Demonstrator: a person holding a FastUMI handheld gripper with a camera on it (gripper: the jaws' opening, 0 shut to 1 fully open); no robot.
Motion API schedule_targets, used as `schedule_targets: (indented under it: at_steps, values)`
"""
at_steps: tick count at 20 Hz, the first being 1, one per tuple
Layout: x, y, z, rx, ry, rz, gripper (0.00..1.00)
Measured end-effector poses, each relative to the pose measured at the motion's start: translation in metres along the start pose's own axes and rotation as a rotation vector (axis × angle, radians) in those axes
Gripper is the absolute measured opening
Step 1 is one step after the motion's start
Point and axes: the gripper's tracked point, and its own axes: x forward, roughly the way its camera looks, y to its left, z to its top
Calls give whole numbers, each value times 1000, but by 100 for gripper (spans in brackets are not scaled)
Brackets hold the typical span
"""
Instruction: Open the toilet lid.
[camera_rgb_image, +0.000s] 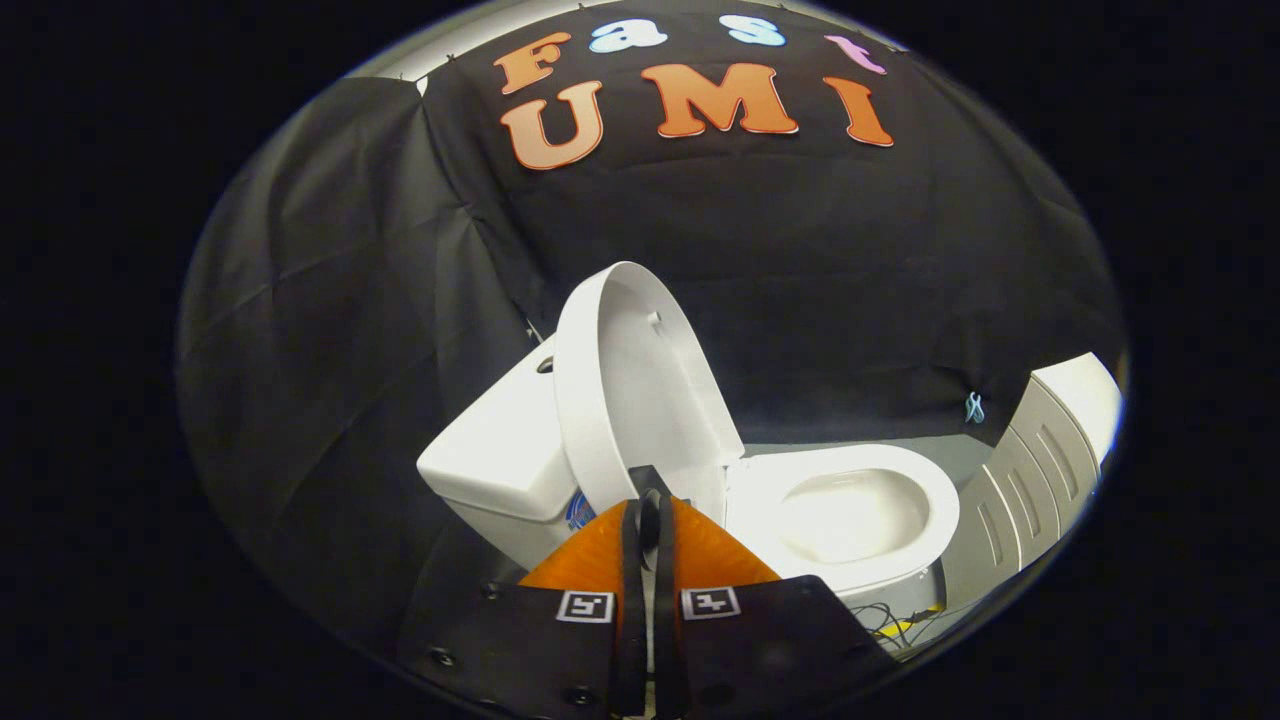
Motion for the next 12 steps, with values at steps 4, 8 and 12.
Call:
schedule_targets:
  at_steps: [4,8,12]
  values:
    - [-10,0,16,30,-63,24,41]
    - [-24,-27,36,47,-125,3,85]
    - [-49,-62,74,66,-198,-36,99]
